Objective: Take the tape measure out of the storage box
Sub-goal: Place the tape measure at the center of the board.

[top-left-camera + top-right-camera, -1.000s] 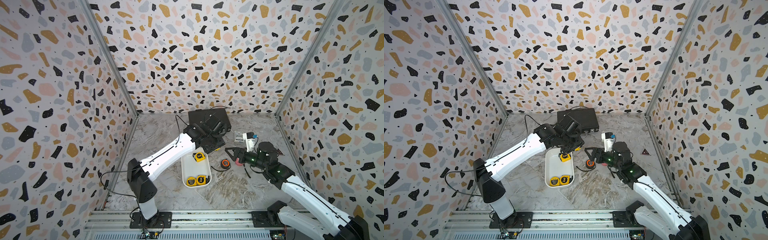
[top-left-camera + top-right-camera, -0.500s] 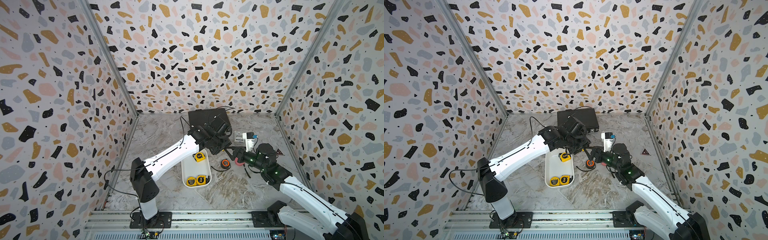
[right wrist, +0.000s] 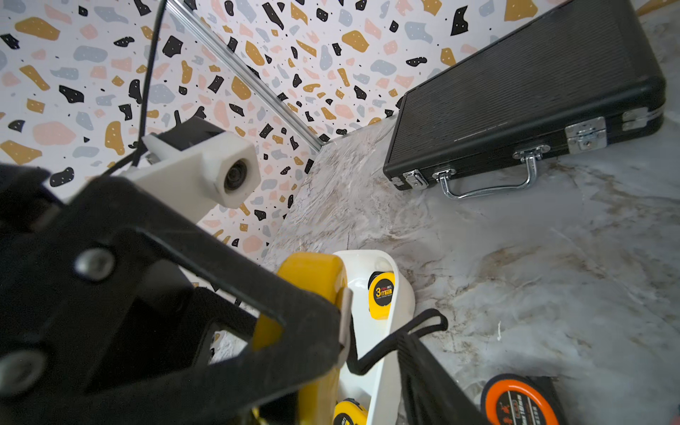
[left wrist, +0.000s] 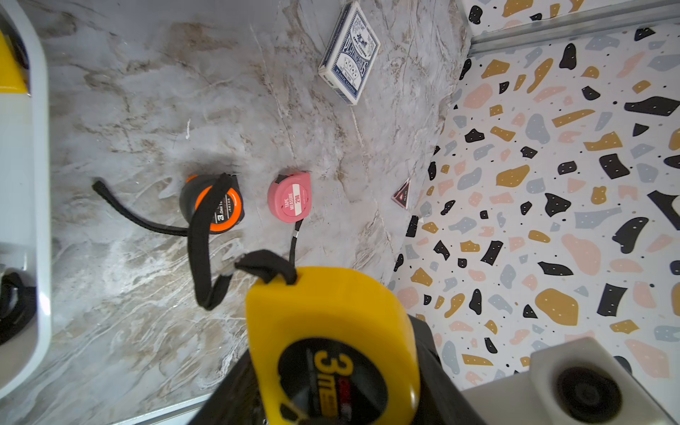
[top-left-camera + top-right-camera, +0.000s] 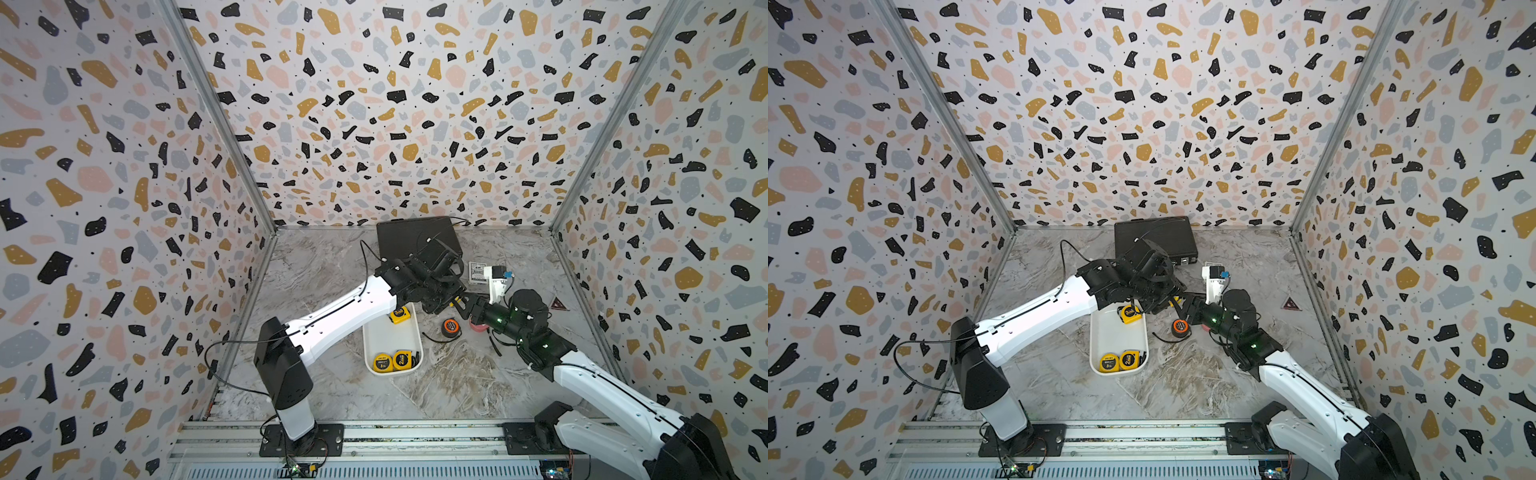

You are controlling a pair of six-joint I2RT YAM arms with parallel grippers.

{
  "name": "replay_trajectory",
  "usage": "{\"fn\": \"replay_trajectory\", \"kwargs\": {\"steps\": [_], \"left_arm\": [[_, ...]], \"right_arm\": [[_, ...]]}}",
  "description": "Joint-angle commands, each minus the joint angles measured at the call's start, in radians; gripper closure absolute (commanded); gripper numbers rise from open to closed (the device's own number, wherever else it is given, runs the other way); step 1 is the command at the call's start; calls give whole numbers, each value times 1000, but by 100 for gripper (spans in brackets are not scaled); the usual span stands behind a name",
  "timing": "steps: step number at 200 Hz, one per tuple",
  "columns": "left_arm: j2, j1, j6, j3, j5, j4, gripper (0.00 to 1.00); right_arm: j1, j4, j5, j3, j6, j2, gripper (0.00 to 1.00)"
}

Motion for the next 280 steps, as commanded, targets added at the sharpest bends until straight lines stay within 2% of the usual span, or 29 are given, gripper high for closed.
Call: {"fn": "replay_trajectory", "kwargs": {"steps": [1,39,66,70,71,73,75,80,90,98,108,150,200,233,280], "left_arm": [[-44,-10,-14,-15,25,68,100],[-57,-12,-15,-35,24,77,100],[-71,-11,-10,-57,22,95,100],[-75,-11,-7,-60,19,99,88],[-76,-10,-6,-61,18,100,88],[-77,-10,-4,-62,16,99,77],[-78,-10,-3,-63,14,98,76],[-84,-10,6,-66,5,95,58],[-97,-8,28,-74,-16,87,33],[-108,-4,47,-79,-30,70,16],[-123,5,74,-86,-46,47,0],[-237,53,154,-180,-127,-43,0],[-365,102,183,-323,-163,-83,0],[-397,107,197,-373,-169,-85,0],[-429,107,237,-419,-176,-86,0]], "right_arm": [[4,48,3,5,17,2,49],[5,35,4,2,28,-8,67],[3,0,-1,8,30,-19,73],[4,-8,-4,10,31,-20,73],[4,-9,-3,10,31,-21,73],[4,-14,-5,10,32,-22,74],[4,-18,-6,11,32,-23,74],[3,-33,-11,13,33,-26,75],[4,-68,-31,19,35,-28,75],[4,-96,-50,23,39,-31,75],[4,-140,-85,31,44,-31,76],[2,-339,-243,39,87,-13,78],[3,-506,-331,-32,113,-9,80],[2,-527,-325,-67,112,55,81],[2,-417,-302,-108,123,162,81]]}}
